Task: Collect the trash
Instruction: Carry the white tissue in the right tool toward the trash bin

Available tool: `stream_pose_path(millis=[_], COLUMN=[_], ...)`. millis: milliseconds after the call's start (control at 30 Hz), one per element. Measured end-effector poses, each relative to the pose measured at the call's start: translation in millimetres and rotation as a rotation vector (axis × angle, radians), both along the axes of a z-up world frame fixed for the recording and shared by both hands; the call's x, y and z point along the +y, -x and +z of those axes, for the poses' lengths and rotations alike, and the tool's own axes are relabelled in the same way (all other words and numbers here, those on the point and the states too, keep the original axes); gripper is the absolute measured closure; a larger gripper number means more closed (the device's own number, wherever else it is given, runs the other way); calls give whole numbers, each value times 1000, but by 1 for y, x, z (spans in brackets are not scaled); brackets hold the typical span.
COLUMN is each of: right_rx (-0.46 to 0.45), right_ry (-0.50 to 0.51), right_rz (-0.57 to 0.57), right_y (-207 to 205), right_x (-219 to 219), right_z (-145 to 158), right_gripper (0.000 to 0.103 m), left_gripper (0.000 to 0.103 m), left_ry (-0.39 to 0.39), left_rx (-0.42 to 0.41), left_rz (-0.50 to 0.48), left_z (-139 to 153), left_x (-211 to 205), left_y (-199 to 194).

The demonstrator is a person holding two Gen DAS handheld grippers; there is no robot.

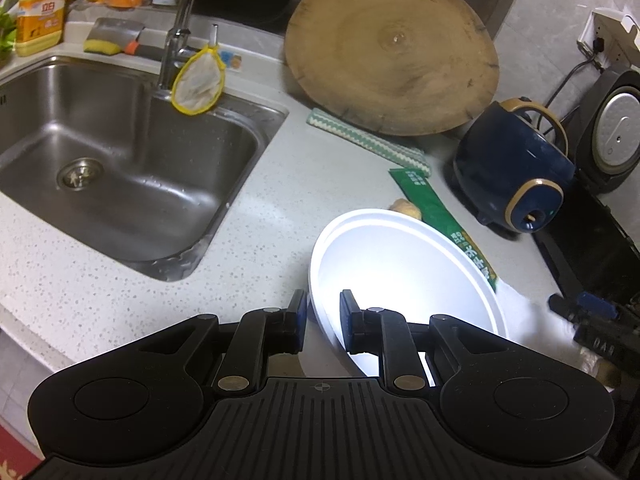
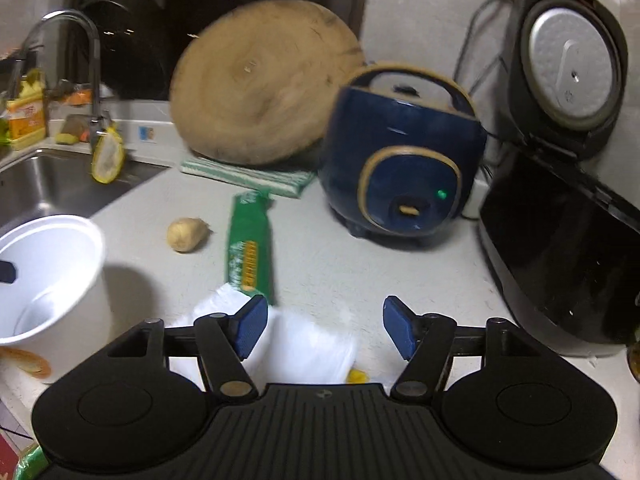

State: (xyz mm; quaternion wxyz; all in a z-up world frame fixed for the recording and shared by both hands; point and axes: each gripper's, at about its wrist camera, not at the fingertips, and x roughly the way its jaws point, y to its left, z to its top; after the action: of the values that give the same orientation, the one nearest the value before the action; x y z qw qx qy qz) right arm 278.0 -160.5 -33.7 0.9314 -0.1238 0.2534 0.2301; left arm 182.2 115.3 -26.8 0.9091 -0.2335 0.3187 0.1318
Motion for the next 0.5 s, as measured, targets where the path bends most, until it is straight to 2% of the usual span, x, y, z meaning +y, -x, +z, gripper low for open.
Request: stream_pose_path(millis=[100,167,367,433,500], right_rx=[50,47,-79,-40,47], right_ry=[-4,1,70,51,25], right_rz=[5,-8,-2,-23,-56], right_y=[3,8,36,27,12], right_x=[13,21,39,39,35], right_z=[-13,-23,-40,-42,-46], right_gripper=[32,32,32,32,32], left_gripper=[83,83,82,82,82], left_ry=[4,6,5,6,8], left_rx=[-1,-3,-11,-16,-18], left_rz=[-5,-5,4,4,-2], left_z=[0,0,2,3,3], left_x=[-2,-3,-1,-1,-2], left_y=[0,1,3,4,5])
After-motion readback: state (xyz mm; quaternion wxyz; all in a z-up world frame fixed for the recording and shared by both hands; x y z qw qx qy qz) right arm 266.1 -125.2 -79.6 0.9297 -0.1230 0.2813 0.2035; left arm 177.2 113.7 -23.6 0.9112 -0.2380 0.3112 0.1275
